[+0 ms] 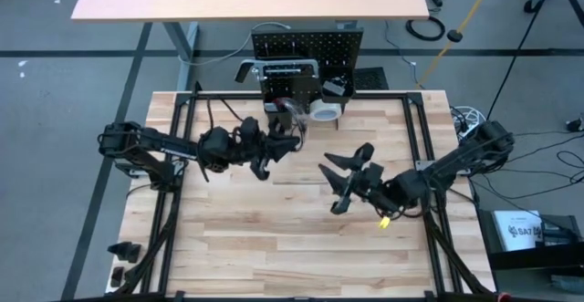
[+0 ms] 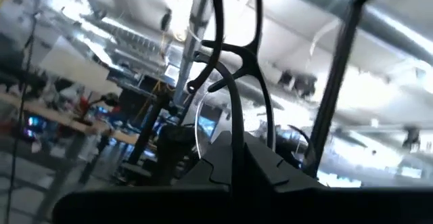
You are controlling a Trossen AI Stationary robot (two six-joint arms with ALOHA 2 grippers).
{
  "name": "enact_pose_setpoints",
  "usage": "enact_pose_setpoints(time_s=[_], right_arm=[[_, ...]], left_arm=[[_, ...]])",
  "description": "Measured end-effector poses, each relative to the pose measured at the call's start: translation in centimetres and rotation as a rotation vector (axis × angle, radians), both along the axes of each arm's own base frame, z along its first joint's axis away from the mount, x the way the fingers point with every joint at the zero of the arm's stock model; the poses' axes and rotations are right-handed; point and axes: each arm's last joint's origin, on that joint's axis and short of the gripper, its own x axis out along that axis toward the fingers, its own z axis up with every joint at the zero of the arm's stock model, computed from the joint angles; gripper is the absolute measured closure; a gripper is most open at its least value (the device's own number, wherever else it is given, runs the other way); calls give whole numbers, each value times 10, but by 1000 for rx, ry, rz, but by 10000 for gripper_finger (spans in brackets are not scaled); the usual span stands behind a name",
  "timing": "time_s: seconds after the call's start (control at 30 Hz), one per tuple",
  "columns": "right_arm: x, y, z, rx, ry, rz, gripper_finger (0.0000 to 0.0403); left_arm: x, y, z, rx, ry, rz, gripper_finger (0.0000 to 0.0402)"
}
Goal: Hang tools onto peg board
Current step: Put the black safety glasses into the right black tool bin
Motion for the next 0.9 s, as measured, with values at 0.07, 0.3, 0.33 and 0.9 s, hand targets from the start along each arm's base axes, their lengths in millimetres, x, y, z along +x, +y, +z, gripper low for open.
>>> enact_pose_setpoints(time_s=[0.07,0.3,0.33,0.9], right_arm=[[5,-6,0,14,-42,30,264],[18,-20,-2,-78,-73,236,264],[18,-21,-2,-99,-64,220,264],[-70,-30,25,98,282,192,264]], left_arm=[[0,-5,0,69,-8,19,388],[-5,-12,8,171,-93,64,388],[-3,-13,6,176,-66,64,388],[-13,-15,-34,263,951,-141,387]])
